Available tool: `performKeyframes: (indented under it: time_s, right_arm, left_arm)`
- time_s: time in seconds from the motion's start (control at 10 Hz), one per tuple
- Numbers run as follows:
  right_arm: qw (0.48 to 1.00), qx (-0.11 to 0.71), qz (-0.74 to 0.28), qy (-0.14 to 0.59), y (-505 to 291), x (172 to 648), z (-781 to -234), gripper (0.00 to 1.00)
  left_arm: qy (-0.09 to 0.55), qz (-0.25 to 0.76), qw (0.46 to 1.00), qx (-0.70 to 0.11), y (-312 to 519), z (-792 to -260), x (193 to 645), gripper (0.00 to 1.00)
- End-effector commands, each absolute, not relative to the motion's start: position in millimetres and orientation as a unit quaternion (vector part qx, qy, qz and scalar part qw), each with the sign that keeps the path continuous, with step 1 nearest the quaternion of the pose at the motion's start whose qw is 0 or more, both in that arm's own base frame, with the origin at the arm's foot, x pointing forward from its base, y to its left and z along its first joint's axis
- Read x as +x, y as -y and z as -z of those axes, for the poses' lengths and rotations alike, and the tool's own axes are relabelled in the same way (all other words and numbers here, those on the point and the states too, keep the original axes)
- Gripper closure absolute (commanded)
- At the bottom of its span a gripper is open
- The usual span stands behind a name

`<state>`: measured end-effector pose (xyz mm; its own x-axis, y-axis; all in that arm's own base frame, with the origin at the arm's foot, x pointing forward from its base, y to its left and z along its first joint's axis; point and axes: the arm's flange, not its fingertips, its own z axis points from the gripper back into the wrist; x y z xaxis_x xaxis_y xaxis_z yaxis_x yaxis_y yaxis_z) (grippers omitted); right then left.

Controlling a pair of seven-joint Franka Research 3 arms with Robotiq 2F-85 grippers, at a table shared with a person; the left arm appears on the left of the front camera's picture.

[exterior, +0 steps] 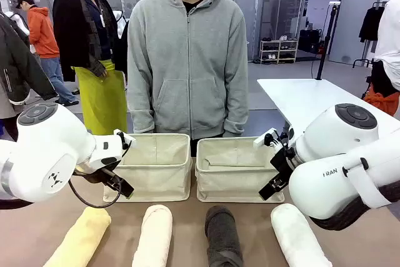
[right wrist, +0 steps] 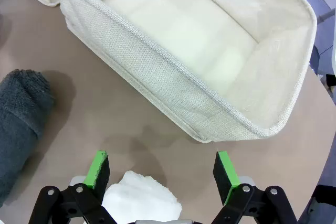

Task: Divide the towels into two baskets.
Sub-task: Pick up one hotel-folded towel and place it in the Fabric basket indicated by the person.

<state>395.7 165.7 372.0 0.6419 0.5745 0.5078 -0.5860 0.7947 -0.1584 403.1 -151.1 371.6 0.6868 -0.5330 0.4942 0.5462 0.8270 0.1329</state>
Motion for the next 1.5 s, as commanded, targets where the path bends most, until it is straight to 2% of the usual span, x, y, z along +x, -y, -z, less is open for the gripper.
performKeyframes:
  time_s: [0.0,0.9,1.0,1.2,1.4]
  right_arm:
    - [0.906,0.01,-0.32,0.277,-166,396,-372,0.0]
    - [0.906,0.01,-0.32,0.277,-165,396,-372,0.0]
    - [0.909,0.017,-0.313,0.277,-163,397,-390,0.0]
    - [0.925,0.051,-0.293,0.236,-154,400,-427,0.0]
    - [0.94,0.099,-0.265,0.192,-136,403,-445,0.0]
  left_arm:
    - [0.265,0.294,0.918,-0.012,151,-372,403,0.0]
    - [0.265,0.294,0.918,-0.012,152,-372,403,0.0]
    - [0.262,0.289,0.921,0.004,148,-388,406,0.0]
    - [0.213,0.285,0.934,-0.023,132,-419,408,0.0]
    - [0.177,0.262,0.939,-0.138,108,-443,407,0.0]
